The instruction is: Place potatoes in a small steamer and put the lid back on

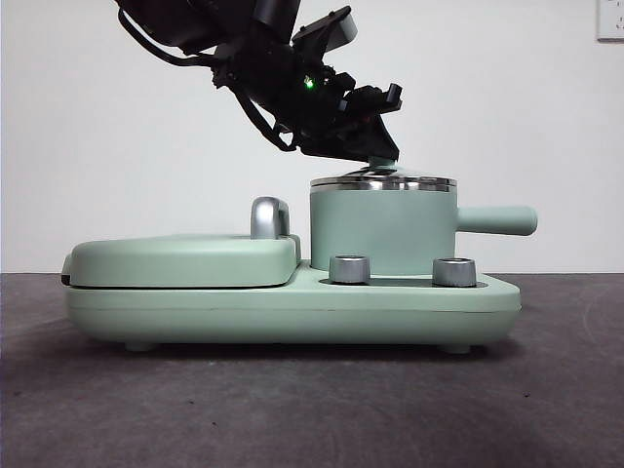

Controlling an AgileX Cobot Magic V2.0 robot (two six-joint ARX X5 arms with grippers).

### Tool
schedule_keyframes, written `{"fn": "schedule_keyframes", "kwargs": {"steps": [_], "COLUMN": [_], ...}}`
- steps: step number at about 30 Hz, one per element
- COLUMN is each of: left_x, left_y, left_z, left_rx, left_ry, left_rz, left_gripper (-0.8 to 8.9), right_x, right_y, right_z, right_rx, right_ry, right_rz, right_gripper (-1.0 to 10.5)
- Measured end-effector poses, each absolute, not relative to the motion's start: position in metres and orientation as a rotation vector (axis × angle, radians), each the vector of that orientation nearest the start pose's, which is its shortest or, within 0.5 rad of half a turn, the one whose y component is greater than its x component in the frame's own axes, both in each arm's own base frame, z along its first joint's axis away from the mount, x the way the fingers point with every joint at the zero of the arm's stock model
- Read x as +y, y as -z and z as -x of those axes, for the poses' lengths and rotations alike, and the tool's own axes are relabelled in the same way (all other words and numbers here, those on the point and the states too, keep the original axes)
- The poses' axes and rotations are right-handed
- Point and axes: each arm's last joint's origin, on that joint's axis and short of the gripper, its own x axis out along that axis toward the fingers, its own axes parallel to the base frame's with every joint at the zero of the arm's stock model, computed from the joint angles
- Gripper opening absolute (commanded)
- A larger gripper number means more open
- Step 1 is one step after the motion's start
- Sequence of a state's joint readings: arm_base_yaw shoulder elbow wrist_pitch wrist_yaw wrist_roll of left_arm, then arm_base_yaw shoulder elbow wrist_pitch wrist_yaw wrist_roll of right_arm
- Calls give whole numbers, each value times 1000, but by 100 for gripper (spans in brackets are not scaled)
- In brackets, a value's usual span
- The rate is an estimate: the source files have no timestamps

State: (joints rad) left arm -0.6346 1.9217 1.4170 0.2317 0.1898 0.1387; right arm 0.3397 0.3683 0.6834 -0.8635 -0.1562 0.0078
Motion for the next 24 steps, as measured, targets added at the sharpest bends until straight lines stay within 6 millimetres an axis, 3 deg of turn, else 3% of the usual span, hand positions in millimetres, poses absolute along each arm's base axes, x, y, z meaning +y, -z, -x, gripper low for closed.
{"fn": "schedule_keyframes", "kwargs": {"steps": [7,11,15,21,24], "left_x": [-269,-269,-270,-269,-263], "left_y": [-260,-259,-261,-262,-274], "left_z": [-357,-357,-357,-354,-346], "left_rx": [215,215,204,256,302], "left_ry": [838,838,837,838,838], "left_rz": [-195,-196,-197,-187,-166], "left_gripper": [55,232,321,320,312], "right_x": [28,28,28,28,28], "right_y": [-281,-281,-281,-281,-281], "right_z": [-65,-65,-65,-65,-65], "right_rx": [553,553,553,553,553], "right_ry": [-481,-481,-481,-480,-480], "right_rz": [43,43,43,43,43], "right_gripper": [200,200,200,200,200]}}
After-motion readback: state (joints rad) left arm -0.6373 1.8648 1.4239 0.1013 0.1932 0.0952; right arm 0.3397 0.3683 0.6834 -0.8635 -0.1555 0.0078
